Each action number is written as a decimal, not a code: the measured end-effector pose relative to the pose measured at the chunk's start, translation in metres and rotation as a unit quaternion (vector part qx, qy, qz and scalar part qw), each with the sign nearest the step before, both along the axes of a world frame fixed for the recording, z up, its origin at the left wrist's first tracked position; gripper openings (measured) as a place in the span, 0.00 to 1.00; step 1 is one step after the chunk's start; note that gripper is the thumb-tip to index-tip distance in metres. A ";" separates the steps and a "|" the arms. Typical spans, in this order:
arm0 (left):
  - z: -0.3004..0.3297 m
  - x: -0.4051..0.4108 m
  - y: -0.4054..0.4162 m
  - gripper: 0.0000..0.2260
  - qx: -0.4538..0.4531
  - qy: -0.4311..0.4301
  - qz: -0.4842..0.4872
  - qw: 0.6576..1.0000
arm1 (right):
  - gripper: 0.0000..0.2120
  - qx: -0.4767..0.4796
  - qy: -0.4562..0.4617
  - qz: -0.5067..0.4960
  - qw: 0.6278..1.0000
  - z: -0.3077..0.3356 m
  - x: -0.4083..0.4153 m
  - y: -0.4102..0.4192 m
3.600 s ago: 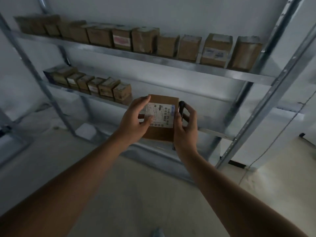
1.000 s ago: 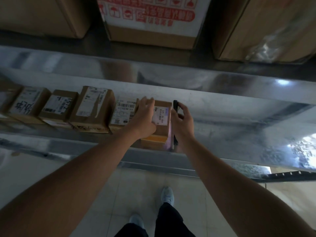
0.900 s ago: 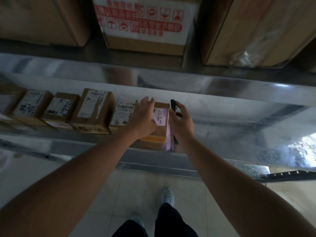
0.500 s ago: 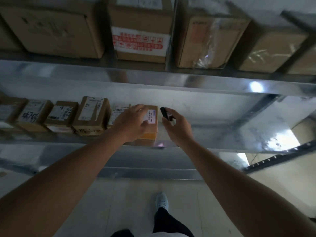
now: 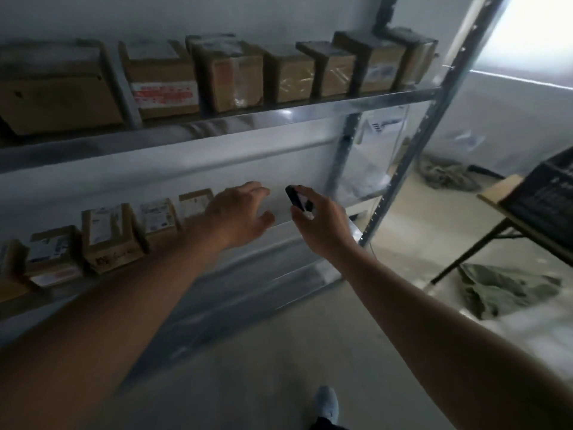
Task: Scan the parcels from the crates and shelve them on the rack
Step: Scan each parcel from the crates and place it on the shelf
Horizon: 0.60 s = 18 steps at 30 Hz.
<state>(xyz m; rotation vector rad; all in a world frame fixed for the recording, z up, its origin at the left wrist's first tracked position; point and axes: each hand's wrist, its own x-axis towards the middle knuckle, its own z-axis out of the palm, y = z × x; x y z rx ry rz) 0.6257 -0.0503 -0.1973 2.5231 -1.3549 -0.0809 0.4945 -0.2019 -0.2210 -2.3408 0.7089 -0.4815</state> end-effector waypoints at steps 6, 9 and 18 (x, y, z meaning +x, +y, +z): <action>0.044 -0.086 -0.067 0.27 -0.009 -0.028 -0.084 0.996 | 0.23 -0.018 -0.024 -0.088 0.996 0.036 -0.113 -0.044; 0.060 -0.142 -0.112 0.31 -0.019 -0.025 -0.125 0.992 | 0.22 -0.025 -0.031 -0.132 0.990 0.045 -0.174 -0.076; 0.076 -0.332 -0.267 0.28 -0.074 -0.052 -0.238 0.967 | 0.23 -0.043 -0.035 -0.231 0.971 0.061 -0.381 -0.191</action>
